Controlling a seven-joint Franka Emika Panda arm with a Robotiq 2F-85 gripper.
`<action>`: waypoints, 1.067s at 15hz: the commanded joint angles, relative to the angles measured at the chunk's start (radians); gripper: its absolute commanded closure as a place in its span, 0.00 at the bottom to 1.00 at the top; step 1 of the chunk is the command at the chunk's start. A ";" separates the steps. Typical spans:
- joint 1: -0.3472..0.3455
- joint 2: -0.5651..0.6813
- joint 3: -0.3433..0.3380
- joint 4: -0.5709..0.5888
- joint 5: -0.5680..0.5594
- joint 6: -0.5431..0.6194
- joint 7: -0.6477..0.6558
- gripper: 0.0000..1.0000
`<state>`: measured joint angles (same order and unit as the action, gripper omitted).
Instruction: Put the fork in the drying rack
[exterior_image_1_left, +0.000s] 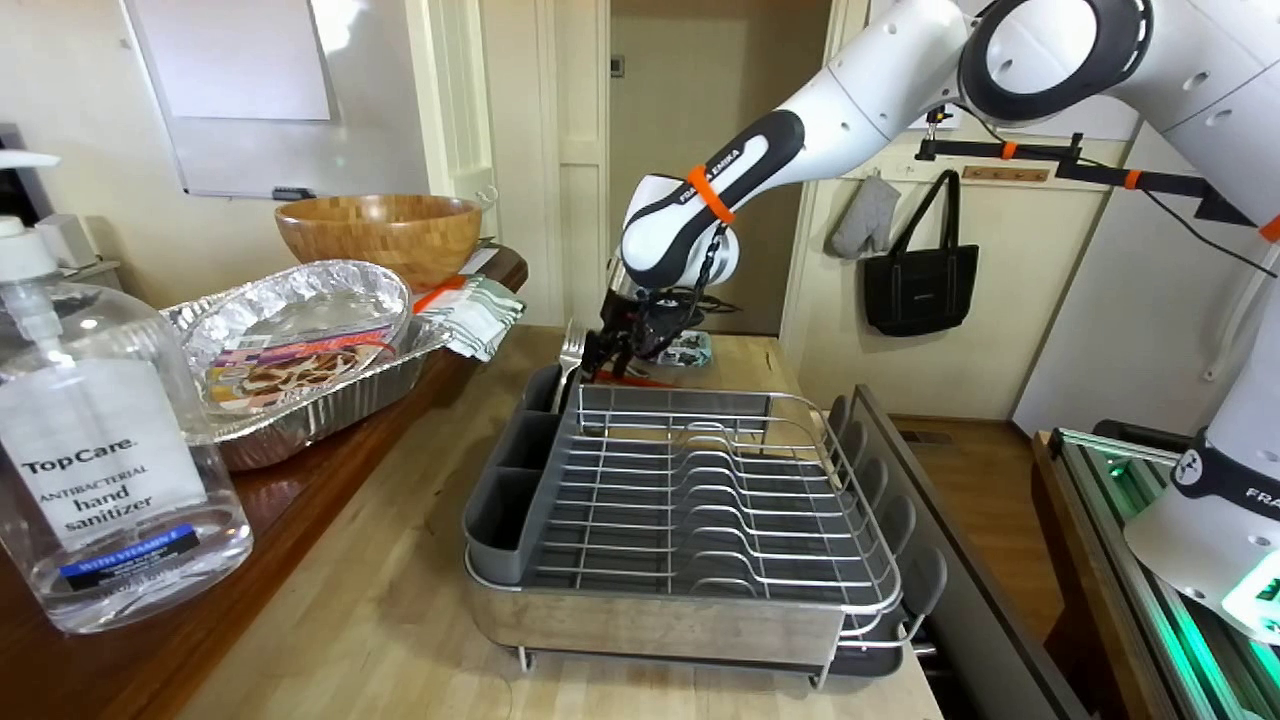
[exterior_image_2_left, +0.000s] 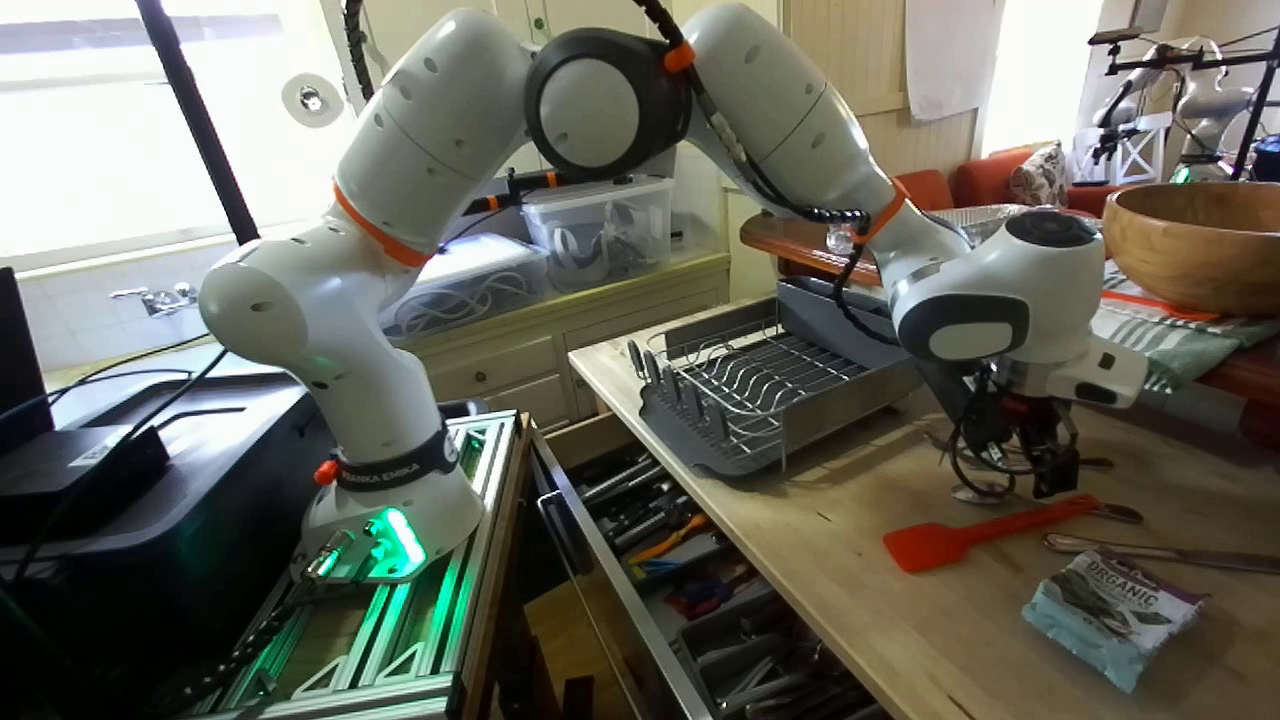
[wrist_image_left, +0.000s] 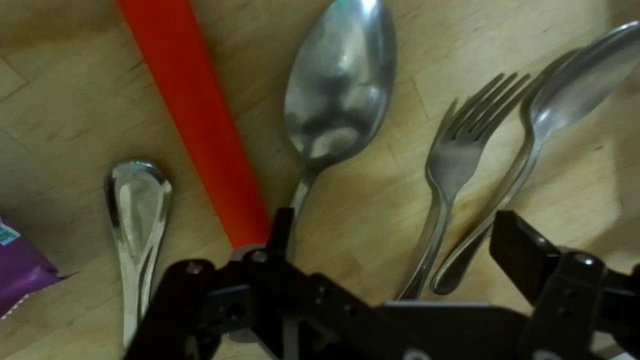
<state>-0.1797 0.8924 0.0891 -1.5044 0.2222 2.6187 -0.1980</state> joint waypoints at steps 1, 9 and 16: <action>0.004 0.048 -0.005 0.058 -0.042 -0.004 -0.002 0.10; 0.016 0.083 -0.008 0.109 -0.082 0.007 0.006 0.00; 0.022 0.102 -0.007 0.135 -0.097 0.001 0.003 0.15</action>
<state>-0.1628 0.9609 0.0868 -1.4077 0.1448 2.6186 -0.1980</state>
